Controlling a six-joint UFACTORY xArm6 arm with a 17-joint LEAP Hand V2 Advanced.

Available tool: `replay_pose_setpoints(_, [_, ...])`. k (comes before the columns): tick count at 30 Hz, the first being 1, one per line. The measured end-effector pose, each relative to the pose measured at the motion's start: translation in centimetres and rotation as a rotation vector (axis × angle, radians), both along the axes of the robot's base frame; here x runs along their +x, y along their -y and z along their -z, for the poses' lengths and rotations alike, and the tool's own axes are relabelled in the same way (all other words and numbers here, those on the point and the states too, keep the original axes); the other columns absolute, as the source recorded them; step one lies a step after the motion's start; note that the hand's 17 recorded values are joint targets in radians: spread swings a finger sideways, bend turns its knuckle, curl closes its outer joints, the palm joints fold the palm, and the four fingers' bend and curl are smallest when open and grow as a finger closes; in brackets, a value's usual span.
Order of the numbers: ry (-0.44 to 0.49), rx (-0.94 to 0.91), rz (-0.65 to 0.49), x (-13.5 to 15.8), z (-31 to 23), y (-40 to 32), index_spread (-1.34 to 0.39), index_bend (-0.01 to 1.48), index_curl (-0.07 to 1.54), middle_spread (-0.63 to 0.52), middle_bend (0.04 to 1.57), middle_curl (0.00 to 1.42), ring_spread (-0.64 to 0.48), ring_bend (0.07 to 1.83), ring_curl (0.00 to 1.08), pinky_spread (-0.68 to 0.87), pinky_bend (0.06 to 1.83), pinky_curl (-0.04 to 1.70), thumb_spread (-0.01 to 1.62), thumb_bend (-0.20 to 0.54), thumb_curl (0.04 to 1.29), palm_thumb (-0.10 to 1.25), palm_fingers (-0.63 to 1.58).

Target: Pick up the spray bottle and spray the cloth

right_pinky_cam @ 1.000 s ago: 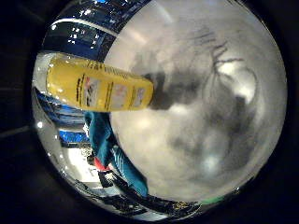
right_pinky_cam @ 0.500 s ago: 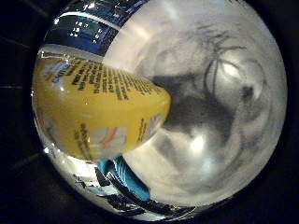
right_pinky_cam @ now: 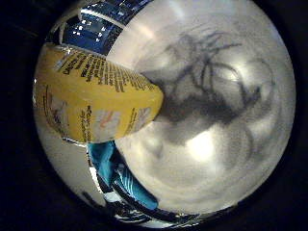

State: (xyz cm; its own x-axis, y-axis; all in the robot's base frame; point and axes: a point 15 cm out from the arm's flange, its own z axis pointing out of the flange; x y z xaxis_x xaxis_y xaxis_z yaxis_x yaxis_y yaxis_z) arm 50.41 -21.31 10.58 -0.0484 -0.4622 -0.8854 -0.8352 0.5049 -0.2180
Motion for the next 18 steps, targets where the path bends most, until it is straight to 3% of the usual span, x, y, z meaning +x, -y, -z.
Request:
replay_pose_setpoints(6, [0.035, -0.023, 0.012, 0.2, -2.3, 1.3, -0.45, 0.96, 0.91, -0.27, 1.14, 0.95, -0.26, 1.3, 0.73, -0.27, 1.22, 0.79, 1.01, -0.014, 0.31, 0.75, 1.09])
replay_pose_setpoints(13, [0.109, -0.055, -0.035, -0.4, -8.4, 0.2, -0.36, 1.1, 0.99, -0.22, 1.27, 0.96, -0.25, 1.35, 0.79, -0.23, 1.23, 1.0, 1.09, -0.013, 0.31, 0.82, 1.06])
replay_pose_setpoints(18, [0.102, -0.117, -0.105, -3.2, -11.1, -0.7, -0.33, 1.12, 1.0, -0.19, 1.3, 0.95, -0.25, 1.36, 0.81, -0.21, 1.2, 1.11, 1.18, -0.01, 0.3, 0.81, 1.04])
